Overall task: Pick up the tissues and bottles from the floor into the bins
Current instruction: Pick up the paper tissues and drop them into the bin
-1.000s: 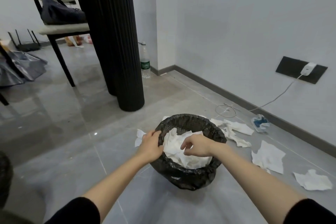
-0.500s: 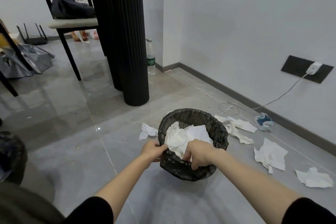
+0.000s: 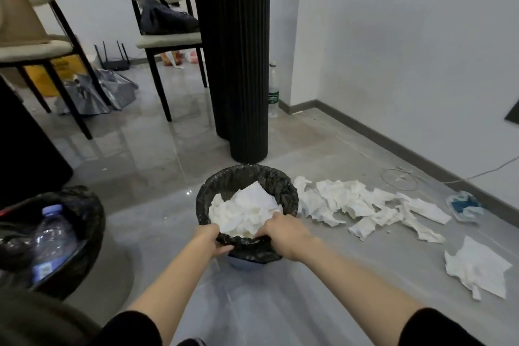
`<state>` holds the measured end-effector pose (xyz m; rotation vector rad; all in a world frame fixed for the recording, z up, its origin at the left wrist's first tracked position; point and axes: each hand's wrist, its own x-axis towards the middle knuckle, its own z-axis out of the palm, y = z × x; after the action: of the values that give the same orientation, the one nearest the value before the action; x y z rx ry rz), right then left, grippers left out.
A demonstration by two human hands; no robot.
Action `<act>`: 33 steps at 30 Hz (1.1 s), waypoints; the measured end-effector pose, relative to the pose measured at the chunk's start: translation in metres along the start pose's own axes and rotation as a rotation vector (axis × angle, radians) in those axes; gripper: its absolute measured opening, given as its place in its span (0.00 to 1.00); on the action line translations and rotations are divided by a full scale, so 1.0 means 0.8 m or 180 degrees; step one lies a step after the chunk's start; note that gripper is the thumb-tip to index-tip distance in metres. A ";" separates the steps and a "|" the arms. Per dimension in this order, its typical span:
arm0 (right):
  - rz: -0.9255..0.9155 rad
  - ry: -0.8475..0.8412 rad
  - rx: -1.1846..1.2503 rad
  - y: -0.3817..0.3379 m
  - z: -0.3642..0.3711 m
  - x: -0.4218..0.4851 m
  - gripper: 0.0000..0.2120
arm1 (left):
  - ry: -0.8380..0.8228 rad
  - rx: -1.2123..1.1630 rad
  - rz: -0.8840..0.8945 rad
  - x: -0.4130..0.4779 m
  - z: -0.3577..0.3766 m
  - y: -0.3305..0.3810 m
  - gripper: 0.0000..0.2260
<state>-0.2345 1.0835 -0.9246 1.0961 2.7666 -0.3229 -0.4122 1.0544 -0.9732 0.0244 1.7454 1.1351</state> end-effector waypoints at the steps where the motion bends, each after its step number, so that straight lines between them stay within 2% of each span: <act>1: -0.0066 0.0126 -0.0032 -0.006 0.005 0.007 0.25 | 0.0083 -0.0151 0.0035 0.006 -0.008 0.003 0.15; 3: -0.0119 0.0272 0.0044 -0.013 0.014 0.020 0.23 | 0.0190 -0.0396 0.0122 0.016 -0.022 0.007 0.16; 6: -0.0072 0.0353 0.0289 -0.013 0.022 0.032 0.25 | 0.0256 -0.0837 0.0219 0.027 -0.032 0.010 0.16; 11: 0.0223 0.0566 0.0685 -0.001 0.021 0.035 0.26 | 0.0185 -0.1569 0.0575 0.019 -0.020 0.020 0.18; 14: 0.0395 0.0618 0.0767 0.010 0.022 0.028 0.24 | 0.0136 -0.1588 0.0536 0.015 -0.007 0.022 0.19; 17: 0.0576 0.0571 0.0789 0.025 0.024 0.016 0.23 | 0.0092 -0.1190 0.0333 0.014 0.009 0.010 0.18; 23: 0.0952 0.0403 0.0937 0.062 0.035 -0.009 0.22 | -0.0290 0.0238 -0.0172 -0.001 0.046 -0.028 0.12; 25: 0.1041 0.0357 0.0967 0.073 0.040 -0.013 0.22 | -0.0531 0.0712 -0.0088 -0.006 0.061 -0.037 0.10; 27: 0.1143 0.0312 0.0997 0.083 0.044 -0.013 0.22 | -0.0649 0.1069 0.0090 -0.003 0.078 -0.040 0.13; 33: 0.1361 0.0185 0.1115 0.114 0.064 0.004 0.22 | -0.0737 0.1484 0.0562 0.034 0.125 -0.046 0.15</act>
<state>-0.1709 1.1377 -0.9881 1.7592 2.4839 -0.7418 -0.3347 1.1139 -1.0227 0.5808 1.7840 0.7874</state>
